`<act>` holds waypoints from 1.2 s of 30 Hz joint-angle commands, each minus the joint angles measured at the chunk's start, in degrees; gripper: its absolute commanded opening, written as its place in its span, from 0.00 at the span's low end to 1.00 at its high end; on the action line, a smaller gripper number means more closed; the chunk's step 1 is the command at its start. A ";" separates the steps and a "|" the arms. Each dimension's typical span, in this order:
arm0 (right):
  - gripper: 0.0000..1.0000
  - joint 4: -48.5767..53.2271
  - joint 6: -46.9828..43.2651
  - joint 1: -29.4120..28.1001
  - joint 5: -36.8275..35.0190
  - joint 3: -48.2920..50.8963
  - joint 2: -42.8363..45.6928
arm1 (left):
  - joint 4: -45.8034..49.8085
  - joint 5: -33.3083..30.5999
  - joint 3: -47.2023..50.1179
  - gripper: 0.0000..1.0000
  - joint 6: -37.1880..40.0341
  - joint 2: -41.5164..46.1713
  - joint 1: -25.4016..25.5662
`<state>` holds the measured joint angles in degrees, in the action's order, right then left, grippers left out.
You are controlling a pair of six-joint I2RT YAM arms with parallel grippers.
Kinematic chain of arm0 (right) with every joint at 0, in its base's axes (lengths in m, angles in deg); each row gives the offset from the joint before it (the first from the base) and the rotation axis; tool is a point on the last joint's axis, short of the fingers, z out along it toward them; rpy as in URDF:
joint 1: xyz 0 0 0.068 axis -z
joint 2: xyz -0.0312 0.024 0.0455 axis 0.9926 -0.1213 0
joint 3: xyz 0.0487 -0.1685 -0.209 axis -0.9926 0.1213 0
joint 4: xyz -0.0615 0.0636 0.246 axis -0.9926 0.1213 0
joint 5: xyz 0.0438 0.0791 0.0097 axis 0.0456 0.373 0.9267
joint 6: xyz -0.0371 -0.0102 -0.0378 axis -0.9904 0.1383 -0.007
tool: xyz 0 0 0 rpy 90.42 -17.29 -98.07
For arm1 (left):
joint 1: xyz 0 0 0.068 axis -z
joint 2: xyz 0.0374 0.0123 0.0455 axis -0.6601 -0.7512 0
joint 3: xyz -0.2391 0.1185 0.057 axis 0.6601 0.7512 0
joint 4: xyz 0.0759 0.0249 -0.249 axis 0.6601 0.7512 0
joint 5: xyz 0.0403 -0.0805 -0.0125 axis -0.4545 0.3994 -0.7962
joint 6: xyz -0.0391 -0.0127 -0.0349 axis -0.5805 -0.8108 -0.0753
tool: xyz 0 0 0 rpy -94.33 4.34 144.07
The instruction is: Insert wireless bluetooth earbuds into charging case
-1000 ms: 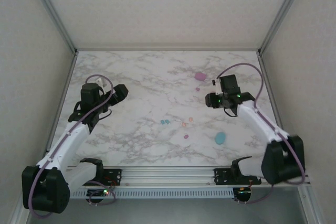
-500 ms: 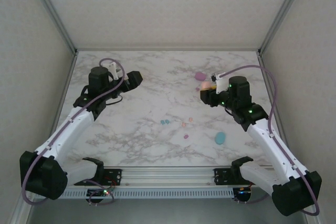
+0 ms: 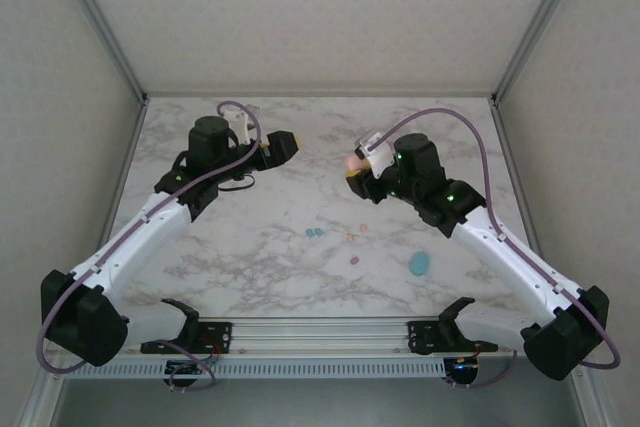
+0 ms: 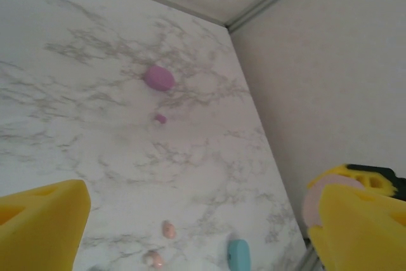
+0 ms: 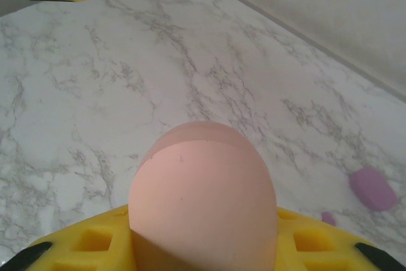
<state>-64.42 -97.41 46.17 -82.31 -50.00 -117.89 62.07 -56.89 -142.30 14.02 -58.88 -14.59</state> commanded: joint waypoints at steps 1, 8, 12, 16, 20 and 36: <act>0.21 -3.42 -4.76 -0.67 -1.65 1.29 1.79 | -2.45 4.84 -0.91 0.92 -1.89 0.31 1.70; 0.21 -6.51 -4.65 -0.85 -0.02 4.02 3.63 | -0.20 10.30 -5.96 0.89 0.17 -2.84 6.26; 0.22 -8.05 -4.69 -0.87 1.79 5.26 4.26 | 0.30 10.20 -8.78 0.82 0.71 -5.80 9.13; 0.22 -9.10 -4.54 -0.89 2.64 6.03 4.80 | -0.79 10.34 -10.17 0.78 0.31 -8.16 10.85; 0.22 -9.17 -4.16 -0.87 3.44 5.90 4.70 | 0.57 10.79 -11.82 0.75 1.16 -10.12 12.34; 0.24 -9.98 -3.29 -0.90 5.47 6.33 5.29 | 5.83 11.66 -16.10 0.49 3.32 -14.77 14.33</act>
<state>-72.37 -101.08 45.76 -78.20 -44.25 -113.95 66.35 -46.88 -156.38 16.49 -72.74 -0.95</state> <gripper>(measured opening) 0.405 0.502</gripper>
